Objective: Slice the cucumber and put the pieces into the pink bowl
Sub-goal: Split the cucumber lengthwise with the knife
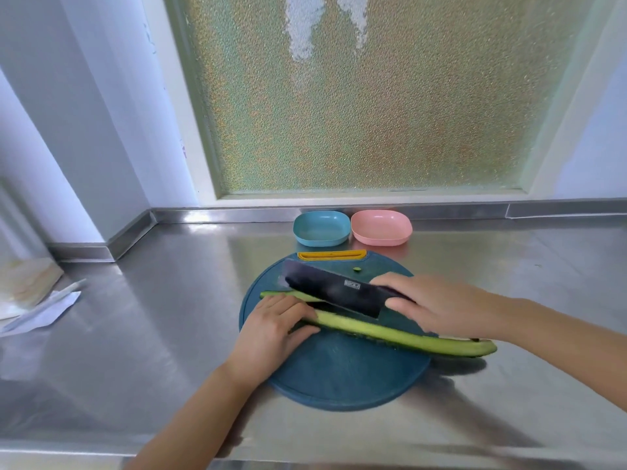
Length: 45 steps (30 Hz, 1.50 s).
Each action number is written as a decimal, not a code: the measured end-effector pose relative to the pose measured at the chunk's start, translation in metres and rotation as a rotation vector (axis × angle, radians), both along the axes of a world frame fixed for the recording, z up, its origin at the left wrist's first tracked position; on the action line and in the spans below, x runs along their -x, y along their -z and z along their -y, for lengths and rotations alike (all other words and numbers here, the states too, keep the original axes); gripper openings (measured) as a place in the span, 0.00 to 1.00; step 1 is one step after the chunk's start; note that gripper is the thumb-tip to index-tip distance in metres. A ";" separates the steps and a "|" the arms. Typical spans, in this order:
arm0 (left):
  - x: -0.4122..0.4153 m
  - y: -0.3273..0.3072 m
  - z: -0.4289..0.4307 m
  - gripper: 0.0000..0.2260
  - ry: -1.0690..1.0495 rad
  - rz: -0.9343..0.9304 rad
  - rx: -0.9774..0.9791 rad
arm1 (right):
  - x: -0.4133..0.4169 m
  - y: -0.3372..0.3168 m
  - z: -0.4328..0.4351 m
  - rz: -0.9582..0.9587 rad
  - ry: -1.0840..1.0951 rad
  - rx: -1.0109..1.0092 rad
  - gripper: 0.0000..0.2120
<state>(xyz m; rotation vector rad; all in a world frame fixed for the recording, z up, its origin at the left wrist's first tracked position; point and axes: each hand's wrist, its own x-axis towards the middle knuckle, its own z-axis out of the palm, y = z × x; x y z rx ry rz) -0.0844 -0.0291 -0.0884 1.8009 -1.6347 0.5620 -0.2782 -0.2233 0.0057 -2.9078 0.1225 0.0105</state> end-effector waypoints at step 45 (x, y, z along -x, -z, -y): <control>-0.028 -0.017 -0.001 0.12 -0.060 -0.286 -0.236 | -0.064 0.020 0.016 -0.045 0.337 -0.342 0.13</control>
